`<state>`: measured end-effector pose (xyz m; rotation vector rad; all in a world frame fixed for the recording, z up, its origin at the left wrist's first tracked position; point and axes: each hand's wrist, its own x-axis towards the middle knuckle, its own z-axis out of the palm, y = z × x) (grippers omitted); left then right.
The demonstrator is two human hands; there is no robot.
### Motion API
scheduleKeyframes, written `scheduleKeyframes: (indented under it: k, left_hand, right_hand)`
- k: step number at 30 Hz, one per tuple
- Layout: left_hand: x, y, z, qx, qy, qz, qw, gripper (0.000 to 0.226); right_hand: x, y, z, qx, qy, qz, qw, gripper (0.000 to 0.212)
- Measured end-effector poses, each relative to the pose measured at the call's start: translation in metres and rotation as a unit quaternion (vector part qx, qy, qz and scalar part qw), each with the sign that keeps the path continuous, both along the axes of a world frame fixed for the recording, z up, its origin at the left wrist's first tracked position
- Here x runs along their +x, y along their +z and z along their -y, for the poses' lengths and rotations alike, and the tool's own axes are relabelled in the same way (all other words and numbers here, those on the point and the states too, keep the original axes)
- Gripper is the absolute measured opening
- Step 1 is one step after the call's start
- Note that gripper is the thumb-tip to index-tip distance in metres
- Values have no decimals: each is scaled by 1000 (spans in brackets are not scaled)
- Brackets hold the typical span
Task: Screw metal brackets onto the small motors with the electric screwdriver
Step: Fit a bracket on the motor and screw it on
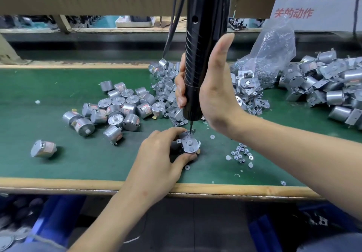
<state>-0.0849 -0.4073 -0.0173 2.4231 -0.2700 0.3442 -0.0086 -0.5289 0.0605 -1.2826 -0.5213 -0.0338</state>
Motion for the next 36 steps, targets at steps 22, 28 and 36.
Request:
scheduleKeyframes:
  k: [22, 28, 36]
  left_hand:
    - [1, -1, 1, 8, 2, 6, 1000, 45]
    - [1, 0, 1, 16, -2, 11, 1000, 44]
    - [1, -1, 1, 11, 7, 15, 1000, 43]
  right_hand:
    - [-1, -9, -5, -2, 20, 8, 1000, 78]
    - [-4, -9, -6, -6, 29, 15, 999, 76]
    - [-7, -8, -8, 0, 19, 10, 1000, 75]
